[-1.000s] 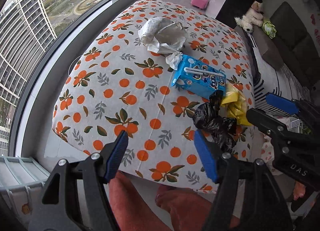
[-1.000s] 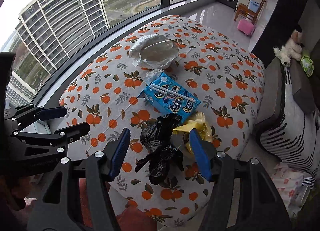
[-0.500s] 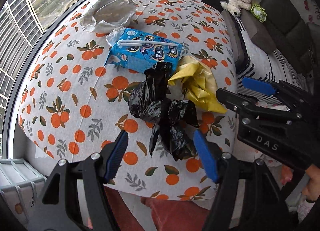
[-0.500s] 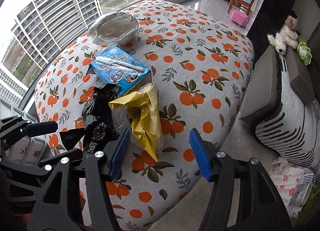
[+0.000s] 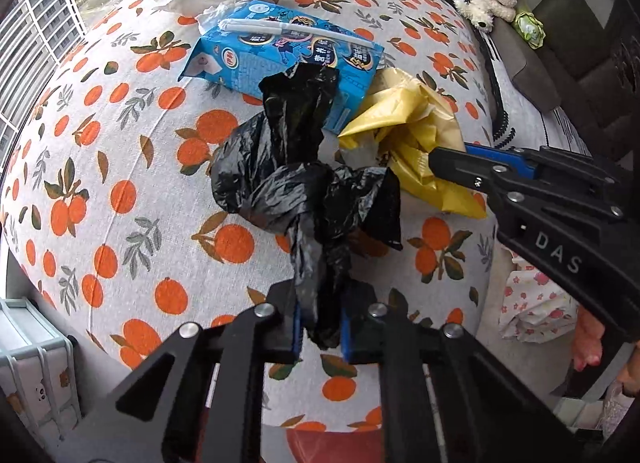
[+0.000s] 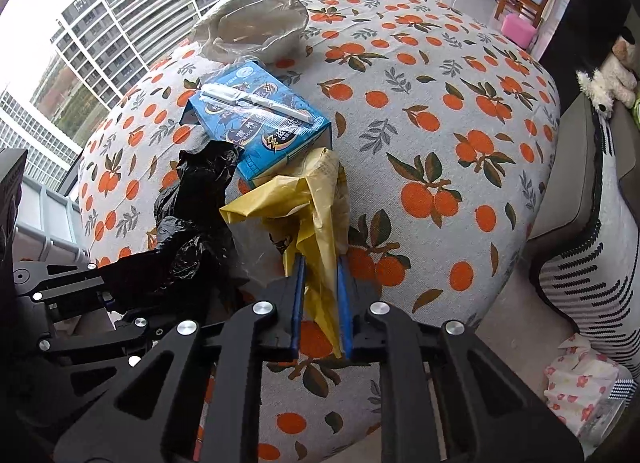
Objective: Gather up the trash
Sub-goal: 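Grasp the black plastic bag with the left tool while the right tool grasps the yellow bag, then carry the black bag and yellow bag over the grey bin, then open both tools to drop the black and yellow bags into the bin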
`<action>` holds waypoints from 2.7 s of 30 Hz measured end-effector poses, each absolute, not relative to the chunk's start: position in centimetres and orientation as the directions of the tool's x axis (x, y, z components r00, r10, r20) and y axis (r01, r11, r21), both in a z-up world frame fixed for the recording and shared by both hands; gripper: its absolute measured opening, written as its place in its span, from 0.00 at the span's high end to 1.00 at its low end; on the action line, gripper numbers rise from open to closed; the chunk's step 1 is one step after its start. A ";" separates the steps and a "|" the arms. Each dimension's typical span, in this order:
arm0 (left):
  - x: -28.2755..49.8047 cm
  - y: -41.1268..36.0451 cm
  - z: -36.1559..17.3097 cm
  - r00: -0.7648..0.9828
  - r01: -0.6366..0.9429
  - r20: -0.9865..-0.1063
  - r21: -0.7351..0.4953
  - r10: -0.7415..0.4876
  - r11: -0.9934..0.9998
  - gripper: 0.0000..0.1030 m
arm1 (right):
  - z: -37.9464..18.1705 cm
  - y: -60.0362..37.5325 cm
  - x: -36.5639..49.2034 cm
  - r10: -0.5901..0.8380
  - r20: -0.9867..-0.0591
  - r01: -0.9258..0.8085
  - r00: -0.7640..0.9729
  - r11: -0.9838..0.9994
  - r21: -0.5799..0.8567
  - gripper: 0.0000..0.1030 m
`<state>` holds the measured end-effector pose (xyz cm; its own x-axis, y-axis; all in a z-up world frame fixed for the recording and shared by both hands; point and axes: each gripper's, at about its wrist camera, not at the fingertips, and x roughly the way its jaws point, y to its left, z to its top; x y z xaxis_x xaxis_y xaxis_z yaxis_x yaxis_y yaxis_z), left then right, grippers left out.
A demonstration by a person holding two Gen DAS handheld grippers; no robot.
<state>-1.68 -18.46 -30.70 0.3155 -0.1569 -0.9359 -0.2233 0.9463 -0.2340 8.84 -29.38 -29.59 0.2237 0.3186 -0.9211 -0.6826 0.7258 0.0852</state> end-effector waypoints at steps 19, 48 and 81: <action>-6.8 -6.5 -22.9 0.399 -0.287 -0.914 -0.197 -0.070 0.937 0.92 | -20.8 -22.5 4.7 0.360 -0.905 -0.717 0.225 0.690 0.096 0.97; 2.0 36.3 -29.9 0.363 -0.537 -0.929 -0.147 0.070 0.831 0.92 | -30.2 25.7 17.0 0.422 -0.896 -0.796 0.139 0.586 0.153 0.97; 18.7 39.1 -44.1 0.349 -0.338 -0.936 -0.170 -0.044 0.926 0.39 | -33.1 26.5 22.2 0.397 -0.890 -0.704 0.223 0.698 0.134 0.69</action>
